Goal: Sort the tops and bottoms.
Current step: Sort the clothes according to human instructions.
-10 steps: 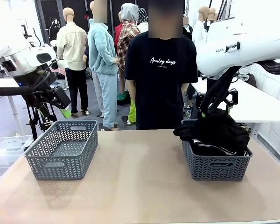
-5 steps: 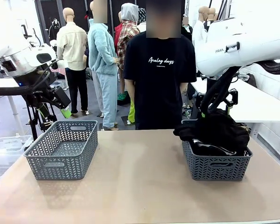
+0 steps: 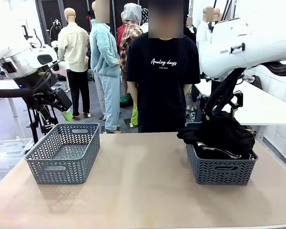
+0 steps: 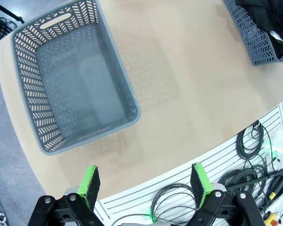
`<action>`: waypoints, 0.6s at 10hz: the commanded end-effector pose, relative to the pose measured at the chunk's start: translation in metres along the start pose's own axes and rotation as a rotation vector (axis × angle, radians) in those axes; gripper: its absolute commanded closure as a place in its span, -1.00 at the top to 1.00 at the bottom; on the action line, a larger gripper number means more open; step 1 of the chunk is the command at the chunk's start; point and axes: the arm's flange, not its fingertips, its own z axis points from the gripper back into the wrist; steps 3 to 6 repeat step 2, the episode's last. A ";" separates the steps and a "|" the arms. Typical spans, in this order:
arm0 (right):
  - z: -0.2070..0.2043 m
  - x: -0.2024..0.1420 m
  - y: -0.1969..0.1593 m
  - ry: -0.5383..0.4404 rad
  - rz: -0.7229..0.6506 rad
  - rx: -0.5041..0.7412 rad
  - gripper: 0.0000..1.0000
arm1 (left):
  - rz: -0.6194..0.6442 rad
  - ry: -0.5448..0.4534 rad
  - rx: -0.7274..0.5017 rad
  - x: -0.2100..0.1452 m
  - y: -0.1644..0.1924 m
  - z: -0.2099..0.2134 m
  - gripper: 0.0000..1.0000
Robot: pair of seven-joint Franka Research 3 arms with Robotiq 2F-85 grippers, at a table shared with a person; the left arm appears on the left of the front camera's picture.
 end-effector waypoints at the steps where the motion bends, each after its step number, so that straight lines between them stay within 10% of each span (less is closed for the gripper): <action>1: -0.001 0.000 0.000 0.001 0.005 -0.003 1.00 | -0.012 -0.002 -0.009 -0.001 0.003 0.001 1.00; 6: -0.001 0.000 0.000 0.001 0.005 -0.003 1.00 | -0.012 -0.002 -0.009 -0.001 0.003 0.001 1.00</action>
